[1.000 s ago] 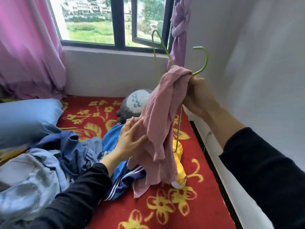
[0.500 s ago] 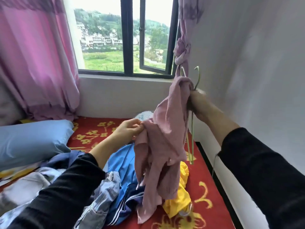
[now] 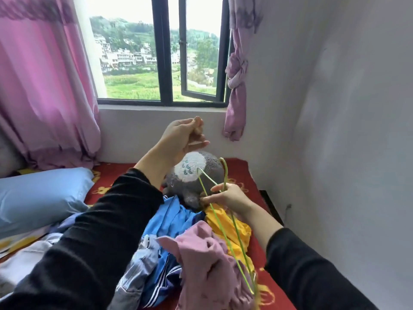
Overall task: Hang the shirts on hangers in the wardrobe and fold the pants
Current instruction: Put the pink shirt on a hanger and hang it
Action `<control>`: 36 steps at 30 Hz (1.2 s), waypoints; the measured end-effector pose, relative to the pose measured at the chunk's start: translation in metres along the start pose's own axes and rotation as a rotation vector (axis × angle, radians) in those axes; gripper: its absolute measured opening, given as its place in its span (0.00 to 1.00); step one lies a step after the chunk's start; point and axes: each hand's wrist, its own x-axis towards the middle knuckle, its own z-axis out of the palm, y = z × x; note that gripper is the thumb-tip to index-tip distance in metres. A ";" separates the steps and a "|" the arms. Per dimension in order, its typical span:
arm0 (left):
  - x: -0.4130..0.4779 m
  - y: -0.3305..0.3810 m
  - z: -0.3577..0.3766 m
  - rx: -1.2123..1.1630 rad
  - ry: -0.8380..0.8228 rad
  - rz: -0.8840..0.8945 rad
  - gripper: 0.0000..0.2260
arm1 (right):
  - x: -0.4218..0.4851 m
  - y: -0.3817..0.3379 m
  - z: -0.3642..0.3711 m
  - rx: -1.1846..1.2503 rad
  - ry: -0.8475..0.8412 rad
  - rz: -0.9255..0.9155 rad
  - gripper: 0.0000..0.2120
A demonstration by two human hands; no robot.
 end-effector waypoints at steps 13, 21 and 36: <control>-0.117 -0.296 -0.099 0.862 0.101 -0.716 0.12 | -0.003 0.151 0.018 -0.159 0.045 0.259 0.07; -0.165 -0.421 -0.117 0.882 0.181 -0.986 0.10 | 0.007 0.252 0.051 -0.382 0.062 0.275 0.08; -0.221 -0.562 -0.170 0.279 0.777 -1.264 0.19 | 0.009 0.416 0.128 -0.653 -0.170 0.200 0.30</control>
